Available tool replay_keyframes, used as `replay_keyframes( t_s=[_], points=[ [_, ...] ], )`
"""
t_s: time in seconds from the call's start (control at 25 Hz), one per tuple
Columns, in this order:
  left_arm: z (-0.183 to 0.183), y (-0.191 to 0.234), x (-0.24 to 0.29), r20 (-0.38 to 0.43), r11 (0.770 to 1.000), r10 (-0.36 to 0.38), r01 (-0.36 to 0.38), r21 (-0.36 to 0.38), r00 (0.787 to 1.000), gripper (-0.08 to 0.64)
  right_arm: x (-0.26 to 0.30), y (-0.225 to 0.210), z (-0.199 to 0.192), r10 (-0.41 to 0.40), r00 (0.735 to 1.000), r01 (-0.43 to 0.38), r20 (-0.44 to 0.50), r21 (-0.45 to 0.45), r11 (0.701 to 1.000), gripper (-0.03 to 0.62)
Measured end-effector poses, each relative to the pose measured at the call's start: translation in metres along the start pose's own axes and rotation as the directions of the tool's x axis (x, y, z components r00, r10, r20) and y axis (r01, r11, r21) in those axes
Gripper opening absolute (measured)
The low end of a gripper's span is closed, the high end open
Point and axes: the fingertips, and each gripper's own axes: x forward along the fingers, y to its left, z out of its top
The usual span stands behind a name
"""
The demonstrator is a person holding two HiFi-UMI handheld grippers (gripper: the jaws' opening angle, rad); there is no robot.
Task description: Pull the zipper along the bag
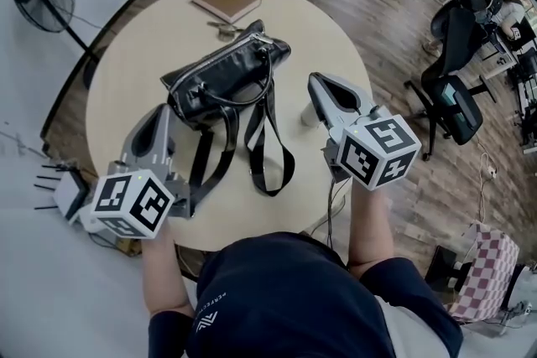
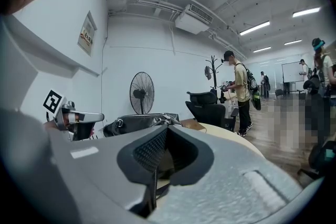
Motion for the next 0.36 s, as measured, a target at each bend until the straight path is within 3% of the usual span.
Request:
replay_keyframes(
  t_s=[0.36],
  points=[
    [-0.0004, 0.0027, -0.0025, 0.002, 1.000, -0.002, 0.002, -0.005, 1.000, 0.003, 0.0032, 0.0022, -0.0037, 0.000, 1.000, 0.000, -0.007, 0.004, 1.000, 0.002]
  ],
)
